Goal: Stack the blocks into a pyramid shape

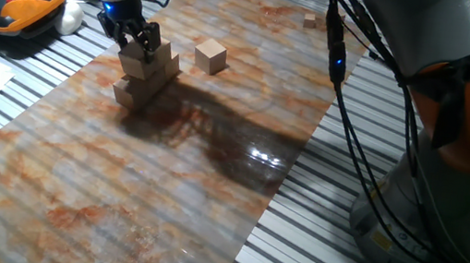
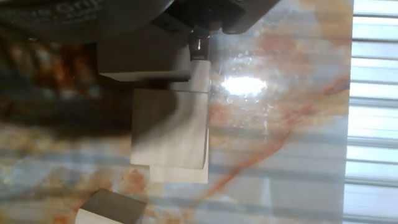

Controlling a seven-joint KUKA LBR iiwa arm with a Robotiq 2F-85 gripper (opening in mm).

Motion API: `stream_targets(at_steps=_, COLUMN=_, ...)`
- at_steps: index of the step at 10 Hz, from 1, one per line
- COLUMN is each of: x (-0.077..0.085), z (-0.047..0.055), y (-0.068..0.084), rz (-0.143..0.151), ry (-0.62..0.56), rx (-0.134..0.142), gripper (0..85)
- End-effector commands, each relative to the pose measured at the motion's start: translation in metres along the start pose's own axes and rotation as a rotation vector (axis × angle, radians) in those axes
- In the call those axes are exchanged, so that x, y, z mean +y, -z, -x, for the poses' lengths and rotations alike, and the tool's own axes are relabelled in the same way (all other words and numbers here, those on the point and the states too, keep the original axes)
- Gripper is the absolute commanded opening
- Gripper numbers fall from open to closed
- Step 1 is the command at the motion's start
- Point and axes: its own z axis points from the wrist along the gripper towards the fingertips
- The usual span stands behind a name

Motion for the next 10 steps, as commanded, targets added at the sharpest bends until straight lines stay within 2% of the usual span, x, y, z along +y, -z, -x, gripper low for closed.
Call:
stream_targets(at_steps=1, x=0.0002, z=0.0013, y=0.0006, rz=0.006, ry=-0.038, rx=0.013, gripper=0.0)
stream_targets(at_steps=3, x=-0.0002, z=0.0017, y=0.0011, rz=0.005, ry=-0.073, rx=0.022, gripper=0.0)
stream_targets(at_steps=5, x=0.0002, z=0.0031, y=0.0015, rz=-0.006, ry=-0.074, rx=0.011, gripper=0.0)
stream_targets(at_steps=10, x=0.0005, z=0.0041, y=0.0015, rz=-0.009, ry=-0.072, rx=0.008, gripper=0.0)
